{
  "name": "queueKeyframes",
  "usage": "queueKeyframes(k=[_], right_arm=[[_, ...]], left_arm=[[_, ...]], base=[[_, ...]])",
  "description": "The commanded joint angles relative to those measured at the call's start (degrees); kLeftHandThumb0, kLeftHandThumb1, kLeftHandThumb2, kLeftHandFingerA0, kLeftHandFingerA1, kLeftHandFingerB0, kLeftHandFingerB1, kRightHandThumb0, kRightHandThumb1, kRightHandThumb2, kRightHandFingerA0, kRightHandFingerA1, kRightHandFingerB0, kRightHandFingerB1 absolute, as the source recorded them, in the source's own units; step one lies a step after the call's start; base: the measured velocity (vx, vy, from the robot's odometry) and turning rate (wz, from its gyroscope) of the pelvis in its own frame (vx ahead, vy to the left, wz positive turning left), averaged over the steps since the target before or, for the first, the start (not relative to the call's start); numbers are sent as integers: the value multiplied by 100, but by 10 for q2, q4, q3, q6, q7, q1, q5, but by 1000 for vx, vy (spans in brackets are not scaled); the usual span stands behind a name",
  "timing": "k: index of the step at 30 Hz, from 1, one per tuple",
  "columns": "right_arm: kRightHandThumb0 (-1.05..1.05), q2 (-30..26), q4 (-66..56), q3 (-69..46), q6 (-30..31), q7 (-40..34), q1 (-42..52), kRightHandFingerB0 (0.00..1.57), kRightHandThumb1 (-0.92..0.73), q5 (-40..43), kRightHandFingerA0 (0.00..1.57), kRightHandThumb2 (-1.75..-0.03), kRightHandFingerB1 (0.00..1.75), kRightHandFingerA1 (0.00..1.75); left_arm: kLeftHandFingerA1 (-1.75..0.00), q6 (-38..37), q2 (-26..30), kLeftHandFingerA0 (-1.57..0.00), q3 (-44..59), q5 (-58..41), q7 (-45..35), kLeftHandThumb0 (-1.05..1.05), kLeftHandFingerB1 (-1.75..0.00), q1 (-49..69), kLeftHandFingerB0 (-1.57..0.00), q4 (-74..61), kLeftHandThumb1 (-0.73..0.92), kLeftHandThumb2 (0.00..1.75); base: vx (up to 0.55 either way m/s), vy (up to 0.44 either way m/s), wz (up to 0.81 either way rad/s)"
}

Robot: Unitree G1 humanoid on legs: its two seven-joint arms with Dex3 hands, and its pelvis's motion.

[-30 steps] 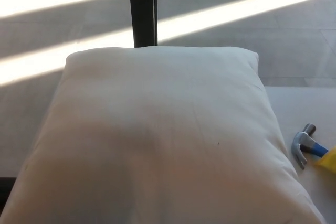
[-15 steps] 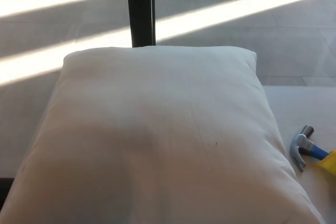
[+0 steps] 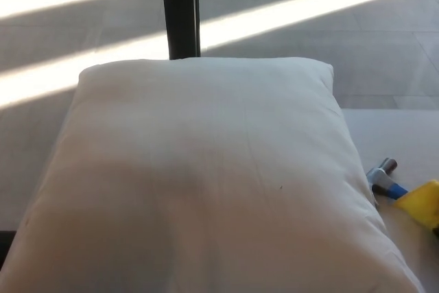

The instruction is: A hammer is kept on the right hand side and a pillow is kept on the left hand side on the desk infront of the robot and the robot uses its right hand to pick up the hammer and makes a downward swinging motion to hit the pillow

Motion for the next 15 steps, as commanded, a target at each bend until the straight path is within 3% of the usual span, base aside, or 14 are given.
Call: queueKeyframes(k=[1, 3, 4, 5, 6, 7, 8, 10, 12, 15], right_arm=[[-13, 39, -28, -110, 35, 92, -26, 78, -57, 165, 86, -115, 156, 175], [-14, 45, -30, -133, 59, 109, -37, 77, -57, 183, 87, -116, 158, 175], [-22, 48, -32, -145, 82, 116, -47, 100, -56, 191, 116, -113, 131, 142], [-22, 51, -38, -153, 98, 118, -50, 100, -56, 195, 116, -113, 131, 142], [-12, 52, -39, -161, 100, 126, -52, 70, -57, 201, 89, -112, 170, 175], [-22, 56, -49, -172, 112, 129, -52, 99, -54, 210, 119, -116, 131, 144], [-14, 56, -54, -174, 113, 132, -51, 68, -56, 208, 91, -116, 169, 175], [-14, 54, -56, -166, 104, 143, -54, 67, -56, 196, 91, -119, 170, 175], [-17, 54, -72, -168, 121, 145, -53, 75, -55, 191, 91, -123, 166, 175], [-13, 54, -84, -179, 141, 150, -60, 73, -60, 194, 96, -113, 170, 175]], left_arm=[[-56, -20, 13, -66, 2, 4, -5, -61, -44, 14, -49, 7, 74, 62], [-56, -19, 11, -67, 3, 3, -4, -62, -44, 15, -50, 5, 72, 62], [-57, -14, 11, -68, 7, -3, 1, -62, -47, 11, -53, 4, 71, 61], [-57, -17, 10, -68, 9, -4, -2, -62, -47, 13, -53, 4, 71, 61], [-57, -18, 10, -69, 6, -1, 1, -62, -46, 13, -53, 4, 72, 61], [-58, -23, 12, -66, 3, 2, -7, -63, -46, 16, -51, 4, 73, 62], [-57, -23, 12, -66, 3, 3, -6, -62, -46, 15, -51, 4, 73, 62], [-57, -23, 11, -67, 4, 1, -5, -62, -46, 20, -51, 3, 73, 62], [-57, -23, 11, -66, 3, 2, -4, -62, -46, 20, -51, 2, 73, 62], [-57, -19, 11, -67, 8, -4, -9, -62, -45, 19, -52, 5, 73, 62]], base=[[0, 0, 0], [0, 0, 0], [0, 0, 0], [0, 0, 0], [0, 0, 0], [0, 0, 0], [0, 0, 0], [0, 0, 0], [0, 0, 0], [0, 0, 0]])
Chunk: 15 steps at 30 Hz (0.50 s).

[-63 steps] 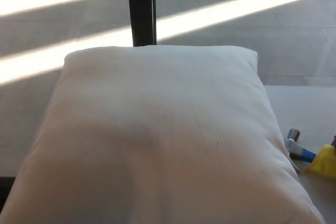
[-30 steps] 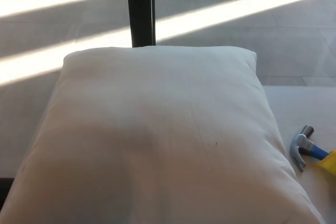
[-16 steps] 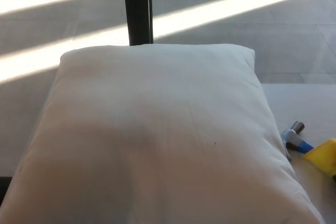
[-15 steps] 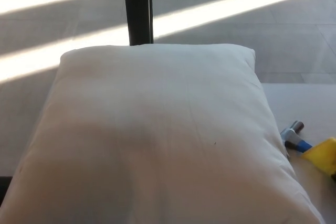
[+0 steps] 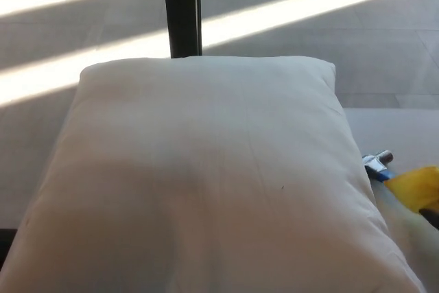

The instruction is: A hammer is kept on the right hand side and a pillow is kept on the left hand side on the desk infront of the robot and the robot uses its right hand to pick up the hammer and makes a downward swinging motion to hit the pillow

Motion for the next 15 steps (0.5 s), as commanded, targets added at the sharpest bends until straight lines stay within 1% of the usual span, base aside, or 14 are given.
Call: queueKeyframes(k=[1, 2, 3, 4, 5, 6, 7, 8, 9, 10, 12, 13, 14, 15], right_arm=[[-13, 3, -47, -51, 83, 59, -37, 73, -60, 92, 96, -113, 170, 175], [-13, 4, -49, -52, 85, 60, -37, 73, -60, 91, 96, -113, 170, 175], [-14, 3, -51, -59, 86, 60, -38, 70, -60, 97, 96, -108, 170, 175], [-18, 1, -59, -61, 84, 63, -35, 66, -61, 96, 97, -108, 168, 175], [-20, 1, -64, -67, 88, 64, -36, 74, -57, 101, 94, -117, 163, 175], [-20, 1, -64, -71, 92, 64, -38, 74, -57, 104, 94, -117, 163, 175], [-21, 1, -72, -78, 106, 64, -40, 75, -56, 109, 94, -121, 165, 175], [-21, 3, -78, -83, 106, 60, -39, 78, -58, 112, 96, -121, 162, 175], [-20, 7, -80, -94, 111, 56, -43, 78, -56, 123, 95, -121, 161, 175], [-22, 7, -84, -97, 112, 53, -41, 78, -56, 122, 96, -121, 162, 175], [-21, 12, -91, -113, 124, 49, -43, 75, -56, 137, 95, -120, 161, 175], [-19, 17, -87, -128, 129, 48, -48, 68, -57, 152, 98, -118, 171, 175], [-20, 22, -85, -148, 139, 52, -55, 63, -61, 176, 99, -116, 175, 175], [-20, 25, -89, -160, 146, 53, -58, 70, -59, 188, 99, -120, 175, 175]], left_arm=[[-57, -18, 12, -67, 8, -4, -9, -62, -45, 8, -52, 3, 73, 62], [-57, -18, 11, -67, 9, -4, -10, -62, -45, 8, -52, 3, 73, 62], [-58, -19, 11, -66, 8, -3, -6, -63, -45, 7, -51, 3, 73, 62], [-58, -18, 11, -67, 9, -3, -4, -63, -45, 7, -51, 3, 72, 62], [-59, -19, 10, -68, 9, -3, -4, -64, -46, 7, -52, 3, 72, 62], [-59, -21, 10, -68, 9, -3, -3, -64, -46, 8, -52, 3, 72, 62], [-58, -22, 9, -69, 8, -1, -1, -64, -47, 8, -53, 3, 71, 61], [-58, -24, 9, -69, 8, -1, -3, -64, -46, 9, -53, 4, 72, 61], [-59, -25, 7, -68, 11, -4, -4, -63, -47, 11, -53, 5, 71, 61], [-56, -25, 7, -66, 9, -1, -4, -62, -45, 11, -50, 7, 73, 62], [-57, -24, 7, -68, 9, 0, -3, -63, -45, 10, -51, 8, 72, 62], [-57, -28, 7, -68, 8, 1, -4, -64, -45, 13, -51, 9, 72, 61], [-57, -31, 6, -69, 7, 3, -5, -65, -46, 17, -52, 7, 72, 61], [-58, -32, 6, -68, 6, 3, -5, -64, -47, 19, -53, 6, 72, 61]], base=[[0, 0, 0], [0, 0, 0], [0, 0, 0], [0, 0, 0], [0, 0, 0], [0, 0, 0], [0, 0, 0], [0, 0, 0], [0, 0, 0], [0, 0, 0], [0, 0, 0], [0, 0, 0], [0, 0, 0], [0, 0, 0]])
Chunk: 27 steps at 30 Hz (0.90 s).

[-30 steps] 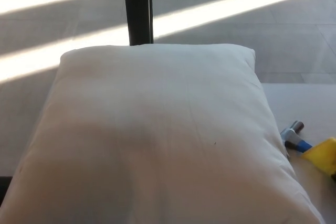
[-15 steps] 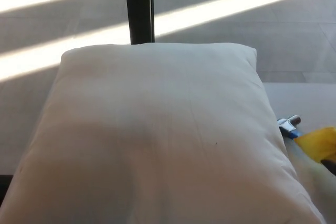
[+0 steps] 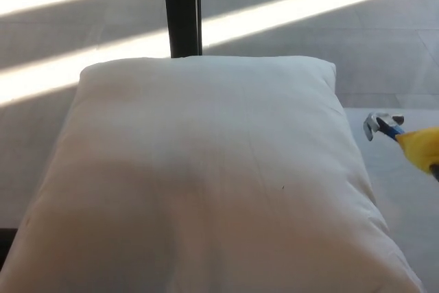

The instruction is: A hammer is kept on the right hand side and a pillow is kept on the left hand side on the desk infront of the robot and the robot uses its right hand to pick up the hammer and makes a downward swinging motion to hit the pillow

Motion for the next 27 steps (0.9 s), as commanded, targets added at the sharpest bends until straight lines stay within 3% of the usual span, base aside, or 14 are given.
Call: queueKeyframes(k=[1, 6, 9, 11, 16, 22, 24, 25, 27], right_arm=[[-20, 14, -24, -65, 53, 2, -29, 70, -59, 96, 99, -120, 175, 175], [-19, 33, -39, -107, 88, -5, -49, 65, -61, 132, 100, -122, 175, 175], [-22, 46, -58, -119, 116, -5, -55, 63, -69, 147, 98, -109, 175, 175], [-24, 61, -81, -128, 139, -3, -58, 64, -70, 165, 97, -111, 175, 175], [-30, 128, -148, -166, 238, -38, -91, 69, -77, 228, 101, -103, 175, 175], [-32, 211, -218, -197, 318, -71, -119, 68, -74, 288, 106, -97, 175, 175], [-33, 239, -242, -188, 359, -66, -128, 70, -69, 303, 106, -103, 175, 175], [-33, 250, -251, -190, 371, -66, -130, 65, -73, 309, 105, -93, 175, 175], [-32, 264, -270, -182, 388, -69, -134, 66, -73, 310, 105, -91, 175, 175]], left_arm=[[-58, -21, 6, -68, -1, 5, -4, -64, -47, 13, -53, 3, 72, 61], [-56, -23, 4, -66, -2, 6, -3, -64, -46, 20, -51, 2, 72, 62], [-57, -27, 2, -67, 2, 1, -10, -65, -47, 31, -52, -2, 71, 61], [-59, -29, 1, -70, 1, 3, -4, -65, -48, 32, -54, 0, 71, 62], [-54, -25, 0, -63, -2, 5, -7, -64, -45, 32, -48, 0, 74, 62], [-56, -34, -1, -70, -7, 10, -5, -67, -46, 30, -54, 3, 73, 62], [-57, -26, 0, -68, -2, 3, -10, -66, -47, 27, -54, 5, 71, 61], [-57, -19, -2, -70, 6, -6, -7, -66, -48, 23, -55, 6, 69, 61], [-59, -18, -1, -69, 2, -2, -5, -67, -50, 21, -58, 6, 70, 61]], base=[[0, 0, 0], [0, 0, 0], [0, 0, 0], [0, 0, 0], [0, 0, 0], [0, 0, 0], [0, 0, 0], [0, 0, 0], [0, 0, 0]])
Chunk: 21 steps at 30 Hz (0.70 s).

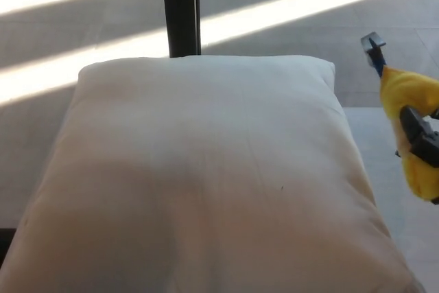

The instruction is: A hammer is kept on the right hand side and a pillow is kept on the left hand side on the desk infront of the robot and the robot uses its right hand to pick up the hammer and makes a downward swinging motion to hit the pillow

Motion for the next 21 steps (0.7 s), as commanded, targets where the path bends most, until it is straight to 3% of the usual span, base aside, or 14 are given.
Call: queueKeyframes(k=[1, 5, 7, 12, 13, 19, 21], right_arm=[[-32, 76, -122, -22, 176, -41, -66, 66, -73, 142, 105, -91, 175, 175], [-33, 105, -160, -20, 225, -50, -82, 64, -73, 156, 106, -89, 175, 175], [-31, 121, -184, -16, 246, -56, -97, 70, -69, 161, 106, -101, 175, 175], [-33, 135, -201, -15, 255, -60, -122, 70, -65, 167, 104, -106, 175, 175], [-33, 140, -203, -28, 267, -67, -142, 69, -68, 178, 102, -100, 175, 175], [-37, 139, -203, -50, 301, -79, -198, 68, -64, 190, 102, -112, 175, 175], [-37, 141, -210, -58, 320, -88, -217, 74, -64, 194, 104, -117, 175, 175]], left_arm=[[-59, -22, 5, -69, 5, 0, -3, -67, -50, 0, -58, 6, 70, 61], [-58, -21, 3, -70, -2, 7, 7, -65, -48, 1, -55, 4, 71, 61], [-59, -26, 1, -69, -8, 12, 6, -64, -48, 4, -55, 3, 74, 62], [-62, -29, -1, -72, -8, 11, 10, -65, -50, 4, -58, 5, 73, 62], [-59, -20, 0, -67, -3, 6, 2, -64, -49, 2, -55, 8, 73, 62], [-59, -26, 4, -69, -7, 10, 7, -66, -48, 3, -54, 3, 73, 62], [-59, -27, 1, -71, 0, 3, 7, -65, -48, 3, -54, 4, 72, 61]], base=[[0, 0, 0], [0, 0, 0], [0, 0, 0], [0, 0, 0], [0, 0, 0], [0, 0, 0], [0, 0, 0]])
